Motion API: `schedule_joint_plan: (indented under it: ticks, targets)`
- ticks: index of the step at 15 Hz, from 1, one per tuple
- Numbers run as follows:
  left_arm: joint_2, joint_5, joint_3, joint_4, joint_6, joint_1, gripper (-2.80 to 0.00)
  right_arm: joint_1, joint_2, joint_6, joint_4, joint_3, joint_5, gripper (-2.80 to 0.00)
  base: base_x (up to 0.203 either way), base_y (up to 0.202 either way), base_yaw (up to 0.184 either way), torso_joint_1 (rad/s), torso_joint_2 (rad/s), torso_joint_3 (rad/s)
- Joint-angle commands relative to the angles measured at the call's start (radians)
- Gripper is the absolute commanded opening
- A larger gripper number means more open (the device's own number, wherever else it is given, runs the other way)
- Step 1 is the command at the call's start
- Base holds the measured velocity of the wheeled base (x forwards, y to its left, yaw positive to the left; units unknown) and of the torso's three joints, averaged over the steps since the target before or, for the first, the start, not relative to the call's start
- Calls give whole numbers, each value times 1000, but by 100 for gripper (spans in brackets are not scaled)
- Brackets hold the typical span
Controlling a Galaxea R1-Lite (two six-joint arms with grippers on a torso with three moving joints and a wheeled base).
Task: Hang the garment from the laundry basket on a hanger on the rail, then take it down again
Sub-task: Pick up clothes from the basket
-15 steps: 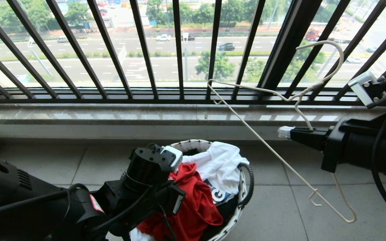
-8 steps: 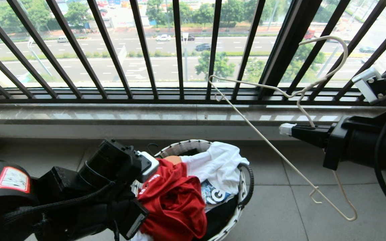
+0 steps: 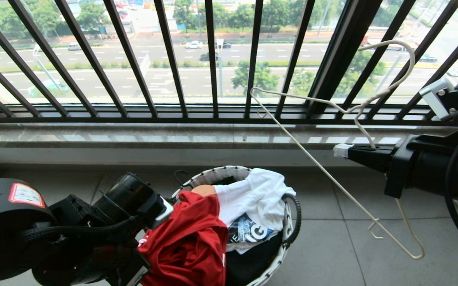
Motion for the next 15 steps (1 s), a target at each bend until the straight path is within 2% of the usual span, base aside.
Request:
schedule_joint_plan:
  ticks: [1,4,5,10,15]
  targets:
    - [99,3,-4,-1,-9,3,-280,-2,2,0,-3,-1,3,-280,0,0,0,0,0,0]
    - [184,4,-6,-47,-17,26,-280,-8,2,0,-3,-2,3,-280,0,0,0,0,0,0]
    - [201,5,-7,-61,-17,36,0,-9,2,0,-3,-3,3,-280,0,0,0,0,0,0]
    - [108,-1,-9,-73,-14,29,0,-14,2,0,-3,-3,3,-280,0,0,0,0,0,0]
    - [-66,-45,-6,-76,-18,-96,0,-14,-2,0,-3,-3,3,-280,0,0,0,0,0,0]
